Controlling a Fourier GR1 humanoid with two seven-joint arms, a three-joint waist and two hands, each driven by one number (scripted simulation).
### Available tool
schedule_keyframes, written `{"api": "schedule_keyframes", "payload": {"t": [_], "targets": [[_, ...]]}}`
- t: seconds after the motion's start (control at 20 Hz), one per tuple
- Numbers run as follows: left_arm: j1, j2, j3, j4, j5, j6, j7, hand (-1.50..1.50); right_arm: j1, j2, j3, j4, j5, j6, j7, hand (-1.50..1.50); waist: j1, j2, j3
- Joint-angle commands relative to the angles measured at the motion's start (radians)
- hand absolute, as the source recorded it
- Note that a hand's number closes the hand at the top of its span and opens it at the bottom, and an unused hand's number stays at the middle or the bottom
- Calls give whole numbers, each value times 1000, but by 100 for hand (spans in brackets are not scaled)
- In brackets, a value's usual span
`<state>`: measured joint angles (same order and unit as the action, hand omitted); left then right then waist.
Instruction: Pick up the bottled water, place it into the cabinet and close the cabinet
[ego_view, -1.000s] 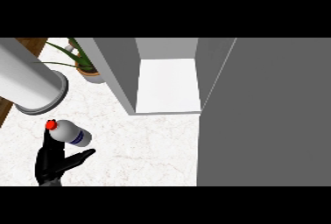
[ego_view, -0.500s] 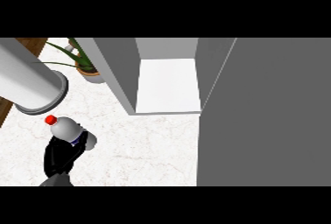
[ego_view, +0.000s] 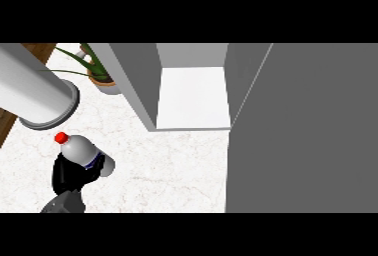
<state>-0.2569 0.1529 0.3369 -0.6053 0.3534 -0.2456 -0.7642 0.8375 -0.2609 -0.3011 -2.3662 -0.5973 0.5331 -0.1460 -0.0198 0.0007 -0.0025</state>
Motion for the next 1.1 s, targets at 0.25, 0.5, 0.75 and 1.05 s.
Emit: {"api": "schedule_keyframes", "payload": {"t": [0.25,0.5,0.75,1.05], "targets": [[23,60,-90,-44,-67,-130,1,150,69,-10,-69,-143,-126,13,23,-150,4,-5,2],[-36,13,-130,-132,-60,-85,124,150,85,4,-59,-168,-129,-7,27,-150,4,-7,2],[15,-54,-203,-320,-95,-2,176,150,61,-39,-94,-159,-176,-38,43,-150,20,-8,3],[5,-149,-332,-477,-72,141,312,150,73,-15,-56,-174,-132,-43,37,-150,14,-8,2]]}}
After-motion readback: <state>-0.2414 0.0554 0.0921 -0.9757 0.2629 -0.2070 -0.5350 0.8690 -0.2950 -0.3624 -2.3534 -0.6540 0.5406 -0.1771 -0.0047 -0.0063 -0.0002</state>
